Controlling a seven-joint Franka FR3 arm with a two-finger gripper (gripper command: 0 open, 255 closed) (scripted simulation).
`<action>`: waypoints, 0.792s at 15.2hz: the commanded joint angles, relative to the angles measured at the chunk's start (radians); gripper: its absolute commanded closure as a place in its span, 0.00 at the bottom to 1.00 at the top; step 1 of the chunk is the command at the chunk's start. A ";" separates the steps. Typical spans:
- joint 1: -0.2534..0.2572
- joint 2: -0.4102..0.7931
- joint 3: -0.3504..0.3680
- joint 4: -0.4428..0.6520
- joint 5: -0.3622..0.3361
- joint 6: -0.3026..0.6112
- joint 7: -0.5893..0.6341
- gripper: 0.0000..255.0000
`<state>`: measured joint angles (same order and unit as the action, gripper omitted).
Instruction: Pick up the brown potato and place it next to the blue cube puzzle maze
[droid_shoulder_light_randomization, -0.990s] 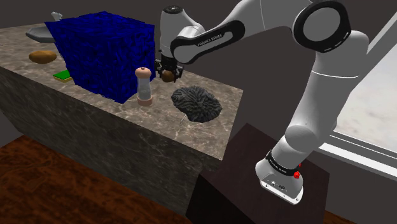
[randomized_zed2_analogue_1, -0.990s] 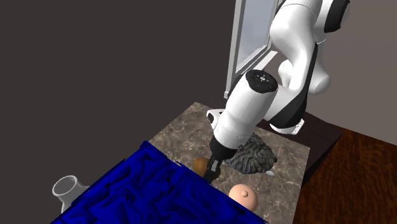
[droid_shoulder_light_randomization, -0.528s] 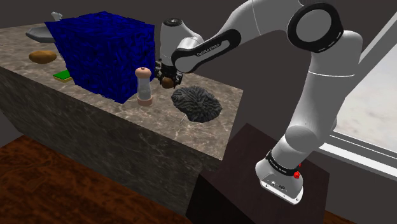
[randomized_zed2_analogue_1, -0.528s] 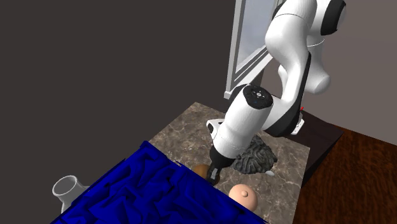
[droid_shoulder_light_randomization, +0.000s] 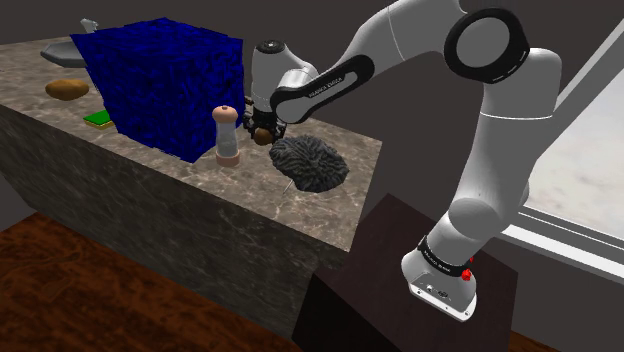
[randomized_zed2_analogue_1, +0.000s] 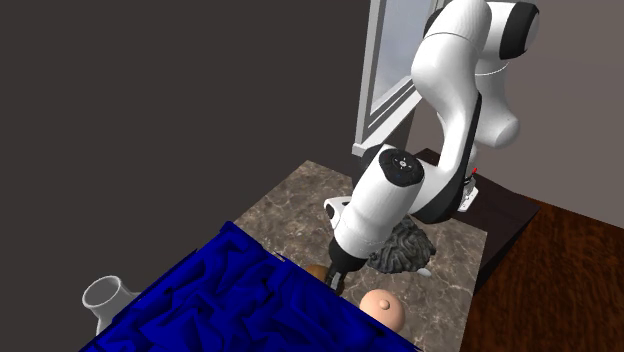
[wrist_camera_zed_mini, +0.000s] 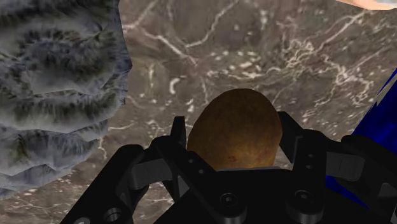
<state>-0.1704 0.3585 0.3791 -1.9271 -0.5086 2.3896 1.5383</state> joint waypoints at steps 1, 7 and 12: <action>0.000 0.001 0.000 0.001 -0.001 0.001 0.001 1.00; 0.000 0.001 0.000 0.001 -0.001 0.001 0.001 0.00; -0.009 -0.073 0.027 -0.002 0.053 -0.063 -0.032 0.00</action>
